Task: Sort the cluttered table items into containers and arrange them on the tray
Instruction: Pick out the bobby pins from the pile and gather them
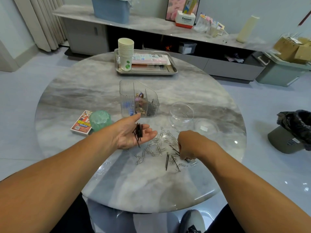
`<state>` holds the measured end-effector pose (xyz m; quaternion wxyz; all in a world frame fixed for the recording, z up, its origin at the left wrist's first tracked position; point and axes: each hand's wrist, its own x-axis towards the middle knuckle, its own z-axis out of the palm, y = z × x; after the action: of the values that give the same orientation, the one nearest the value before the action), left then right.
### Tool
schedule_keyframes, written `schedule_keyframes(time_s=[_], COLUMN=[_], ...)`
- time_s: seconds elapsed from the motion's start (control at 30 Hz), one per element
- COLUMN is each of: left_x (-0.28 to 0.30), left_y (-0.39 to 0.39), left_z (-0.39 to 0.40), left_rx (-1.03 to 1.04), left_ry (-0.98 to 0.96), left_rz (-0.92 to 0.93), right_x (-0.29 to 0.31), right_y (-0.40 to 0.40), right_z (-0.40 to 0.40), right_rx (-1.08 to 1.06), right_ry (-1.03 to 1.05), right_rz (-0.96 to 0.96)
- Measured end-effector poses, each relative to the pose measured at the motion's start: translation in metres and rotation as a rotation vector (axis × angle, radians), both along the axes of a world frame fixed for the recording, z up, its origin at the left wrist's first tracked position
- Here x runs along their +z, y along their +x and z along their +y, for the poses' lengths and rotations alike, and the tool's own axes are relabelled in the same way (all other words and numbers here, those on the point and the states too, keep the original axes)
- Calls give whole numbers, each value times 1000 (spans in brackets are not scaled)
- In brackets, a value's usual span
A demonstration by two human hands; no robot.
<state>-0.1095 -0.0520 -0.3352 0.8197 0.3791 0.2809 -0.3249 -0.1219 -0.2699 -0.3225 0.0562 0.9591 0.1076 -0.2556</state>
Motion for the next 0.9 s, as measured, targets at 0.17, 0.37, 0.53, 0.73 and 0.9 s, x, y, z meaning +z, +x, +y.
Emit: schedule_keyframes(time_s=[0.17,0.37,0.53,0.73,0.9], left_x=[-2,-3,-5,0,-1], left_y=[-3,-4,-11,-18,-15], left_z=[0,0,-4,-8,-6], left_rx=[-41,-81,-169,-215,-148], left_ry=[-38,-8,39,4,91], left_rz=[-1,-34,-61,-81,-69], right_x=[-4,11,27,18,20], right_y=[0,7,2,-8,8], right_z=[5,3,25,51,30], right_rx=[49,-201,-551,-593,-496], right_ry=[-72,242,898,935,814], right_rz=[-65,1,206,134,0])
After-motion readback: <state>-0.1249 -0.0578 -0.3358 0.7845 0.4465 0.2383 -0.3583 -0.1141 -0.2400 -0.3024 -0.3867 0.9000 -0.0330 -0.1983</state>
